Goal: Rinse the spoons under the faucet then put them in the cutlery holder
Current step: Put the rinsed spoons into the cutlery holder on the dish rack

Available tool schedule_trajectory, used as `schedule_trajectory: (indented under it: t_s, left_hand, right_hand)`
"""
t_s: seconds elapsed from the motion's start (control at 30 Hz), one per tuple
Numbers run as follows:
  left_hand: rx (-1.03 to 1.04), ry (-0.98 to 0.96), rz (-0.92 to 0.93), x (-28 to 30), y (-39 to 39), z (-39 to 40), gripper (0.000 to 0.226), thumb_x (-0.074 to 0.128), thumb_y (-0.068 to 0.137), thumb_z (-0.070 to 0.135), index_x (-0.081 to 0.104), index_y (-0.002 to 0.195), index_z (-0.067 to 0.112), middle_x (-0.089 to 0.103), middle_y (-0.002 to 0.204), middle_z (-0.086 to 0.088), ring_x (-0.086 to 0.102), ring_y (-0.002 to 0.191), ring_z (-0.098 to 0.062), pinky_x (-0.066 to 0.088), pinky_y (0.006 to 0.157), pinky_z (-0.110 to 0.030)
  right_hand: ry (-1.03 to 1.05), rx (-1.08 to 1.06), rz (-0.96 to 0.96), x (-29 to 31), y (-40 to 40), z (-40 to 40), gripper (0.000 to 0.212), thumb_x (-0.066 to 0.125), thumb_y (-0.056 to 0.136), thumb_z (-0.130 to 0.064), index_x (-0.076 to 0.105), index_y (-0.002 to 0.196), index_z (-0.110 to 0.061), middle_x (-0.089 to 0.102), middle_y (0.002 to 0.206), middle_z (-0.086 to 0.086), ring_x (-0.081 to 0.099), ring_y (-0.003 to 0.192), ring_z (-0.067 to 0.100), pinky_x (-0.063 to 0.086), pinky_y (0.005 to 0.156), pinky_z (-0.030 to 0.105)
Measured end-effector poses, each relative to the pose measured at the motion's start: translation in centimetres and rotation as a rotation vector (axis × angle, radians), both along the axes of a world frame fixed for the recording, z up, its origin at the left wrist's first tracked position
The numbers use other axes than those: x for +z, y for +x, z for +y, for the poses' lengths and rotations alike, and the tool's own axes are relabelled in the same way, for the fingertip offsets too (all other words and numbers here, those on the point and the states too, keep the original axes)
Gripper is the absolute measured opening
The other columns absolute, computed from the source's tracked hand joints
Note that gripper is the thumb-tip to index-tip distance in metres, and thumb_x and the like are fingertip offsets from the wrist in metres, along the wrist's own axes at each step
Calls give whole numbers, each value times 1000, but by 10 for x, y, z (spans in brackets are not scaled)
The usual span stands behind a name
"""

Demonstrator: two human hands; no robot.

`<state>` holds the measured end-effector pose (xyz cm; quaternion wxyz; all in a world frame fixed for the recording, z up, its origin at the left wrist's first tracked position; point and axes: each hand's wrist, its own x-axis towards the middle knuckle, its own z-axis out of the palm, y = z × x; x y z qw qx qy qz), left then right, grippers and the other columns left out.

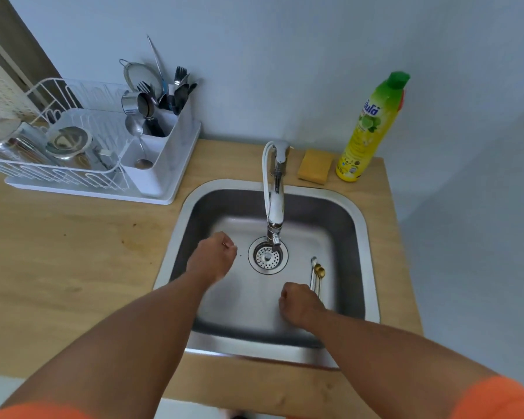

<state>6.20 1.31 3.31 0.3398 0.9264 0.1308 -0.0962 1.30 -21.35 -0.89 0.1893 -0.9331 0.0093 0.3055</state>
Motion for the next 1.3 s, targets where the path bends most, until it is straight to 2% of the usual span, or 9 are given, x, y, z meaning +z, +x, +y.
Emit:
schedule_trajectory:
  t_s: [0.17, 0.3, 0.5, 0.63, 0.77, 0.9, 1.03, 1.2, 1.3]
  left_hand:
    - [-140, 29, 137, -18, -5, -49, 10, 61, 93, 35, 63, 88, 27, 70, 100, -2, 65, 92, -27, 56, 81, -37]
    - [-223, 28, 201, -34, -13, -84, 13, 60, 93, 35, 62, 84, 27, 69, 96, -2, 64, 89, -26, 52, 75, -33]
    - [-339, 21, 235, -52, -19, -128, 17, 65, 95, 37, 65, 90, 21, 71, 99, -2, 66, 93, -24, 58, 85, -41]
    - [-347, 48, 251, -60, -16, -150, 22, 64, 94, 39, 69, 96, 17, 72, 104, -5, 68, 96, -27, 57, 85, -39]
    - [-338, 81, 274, -67, -9, -167, 27, 63, 93, 41, 71, 100, 16, 73, 106, -7, 68, 99, -28, 56, 85, -40]
    - [-334, 133, 297, -72, -2, -178, 32, 63, 92, 45, 72, 103, 16, 73, 106, -8, 68, 100, -29, 53, 81, -38]
    - [-337, 176, 324, -79, -1, -182, 33, 65, 93, 45, 70, 108, 17, 72, 109, -9, 67, 103, -30, 54, 83, -39]
    - [-304, 178, 334, -76, -2, -184, 24, 64, 92, 31, 68, 99, 9, 72, 100, -14, 69, 90, -32, 59, 80, -40]
    - [-290, 216, 321, -74, -3, -180, 16, 65, 91, 23, 64, 98, 8, 69, 102, -14, 68, 87, -32, 50, 69, -34]
  right_hand:
    - [-63, -203, 12, 7, 12, -30, 22, 51, 96, -22, 63, 110, -10, 66, 115, 14, 67, 103, 31, 49, 74, 27]
    - [-45, -322, 1, 11, 20, -45, 8, 53, 95, -15, 59, 93, -10, 66, 98, 10, 63, 80, 24, 50, 66, 26]
    - [-71, -415, 6, 13, 19, -59, 6, 56, 92, -13, 55, 87, -12, 55, 80, 3, 52, 61, 17, 45, 64, 24]
    - [-37, -452, 17, 10, 19, -60, 2, 59, 92, -14, 59, 91, -12, 66, 98, 11, 63, 76, 26, 46, 66, 25]
    - [-10, -478, 26, 5, 19, -61, 20, 61, 94, -19, 67, 107, -6, 70, 112, 15, 71, 102, 32, 47, 70, 26]
    - [1, -501, 38, -2, 19, -60, 21, 61, 97, -20, 67, 110, -6, 70, 113, 15, 70, 102, 31, 46, 68, 25]
    - [9, -520, 52, -6, 20, -61, 16, 63, 97, -20, 66, 107, -7, 70, 108, 13, 68, 90, 26, 46, 66, 25]
    - [-19, -516, 75, -10, 25, -59, 21, 66, 94, -20, 67, 111, -7, 70, 113, 14, 71, 102, 30, 52, 71, 28]
    - [-41, -513, 93, -14, 28, -56, 24, 67, 93, -19, 67, 113, -6, 70, 115, 14, 71, 103, 30, 58, 77, 31]
